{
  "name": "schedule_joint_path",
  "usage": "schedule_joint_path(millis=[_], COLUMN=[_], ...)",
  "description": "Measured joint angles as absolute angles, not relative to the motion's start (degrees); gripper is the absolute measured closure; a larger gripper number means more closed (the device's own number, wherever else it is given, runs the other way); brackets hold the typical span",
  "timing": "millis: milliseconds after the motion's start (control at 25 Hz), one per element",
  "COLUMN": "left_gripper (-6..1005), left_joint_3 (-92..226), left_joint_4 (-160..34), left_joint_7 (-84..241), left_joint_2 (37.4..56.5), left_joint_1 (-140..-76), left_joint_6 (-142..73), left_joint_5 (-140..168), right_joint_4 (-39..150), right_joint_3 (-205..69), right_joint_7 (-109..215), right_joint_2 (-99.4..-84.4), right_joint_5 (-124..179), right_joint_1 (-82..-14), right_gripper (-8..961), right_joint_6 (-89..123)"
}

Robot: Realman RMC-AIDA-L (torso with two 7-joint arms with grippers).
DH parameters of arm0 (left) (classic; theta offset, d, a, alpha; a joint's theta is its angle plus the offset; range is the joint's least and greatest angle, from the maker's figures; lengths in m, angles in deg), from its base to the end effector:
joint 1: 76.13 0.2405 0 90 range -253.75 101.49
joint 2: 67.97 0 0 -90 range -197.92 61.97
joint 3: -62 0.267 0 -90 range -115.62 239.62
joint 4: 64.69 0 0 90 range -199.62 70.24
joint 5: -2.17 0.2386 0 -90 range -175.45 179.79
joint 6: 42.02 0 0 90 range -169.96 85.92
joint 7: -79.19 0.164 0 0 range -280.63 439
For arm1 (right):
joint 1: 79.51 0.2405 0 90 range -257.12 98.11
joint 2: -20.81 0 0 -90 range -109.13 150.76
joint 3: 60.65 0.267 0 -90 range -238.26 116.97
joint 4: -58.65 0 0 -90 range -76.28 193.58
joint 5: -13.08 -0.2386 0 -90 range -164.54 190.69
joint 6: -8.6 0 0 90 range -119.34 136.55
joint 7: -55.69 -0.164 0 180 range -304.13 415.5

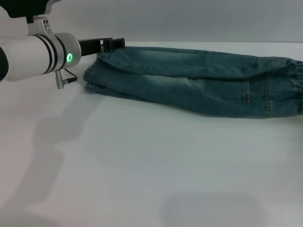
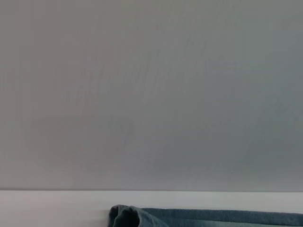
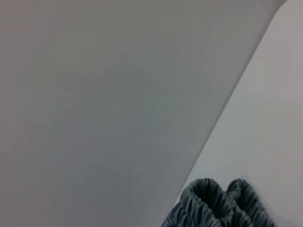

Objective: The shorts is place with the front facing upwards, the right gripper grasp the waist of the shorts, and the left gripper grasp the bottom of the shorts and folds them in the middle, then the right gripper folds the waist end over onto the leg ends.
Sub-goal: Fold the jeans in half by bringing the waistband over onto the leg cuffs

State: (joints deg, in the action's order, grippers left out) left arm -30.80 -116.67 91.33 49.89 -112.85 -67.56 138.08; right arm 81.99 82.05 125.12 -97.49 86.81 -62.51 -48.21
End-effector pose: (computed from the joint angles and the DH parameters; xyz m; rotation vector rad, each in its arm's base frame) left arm -0.2083 0.4989 -0.0459 -1.9462 -1.1528 -0.3781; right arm 0.4294 0.3457 0.0238 -1.2073 1.7344 1.2291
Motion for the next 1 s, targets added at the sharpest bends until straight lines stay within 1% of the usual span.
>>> schedule_joint_path(millis=[320, 1000], left_gripper=[139, 140], left_joint_3=[-31.0, -31.16], left_joint_4=[-116.67, -116.72], left_joint_7=[92.41, 92.71], left_joint_2=[49.89, 49.89], left_joint_1=[-112.56, -113.0], left_joint_6=[-67.88, -68.25], left_joint_5=[137.95, 137.78], right_joint_4=[81.16, 80.26], right_joint_3=[81.98, 82.0], right_joint_7=[125.05, 125.02], right_joint_2=[-97.45, -96.5], right_joint_5=[87.69, 89.32], right_joint_1=[-61.72, -58.91], right_gripper=[174, 176], right_joint_6=[-45.29, -42.0])
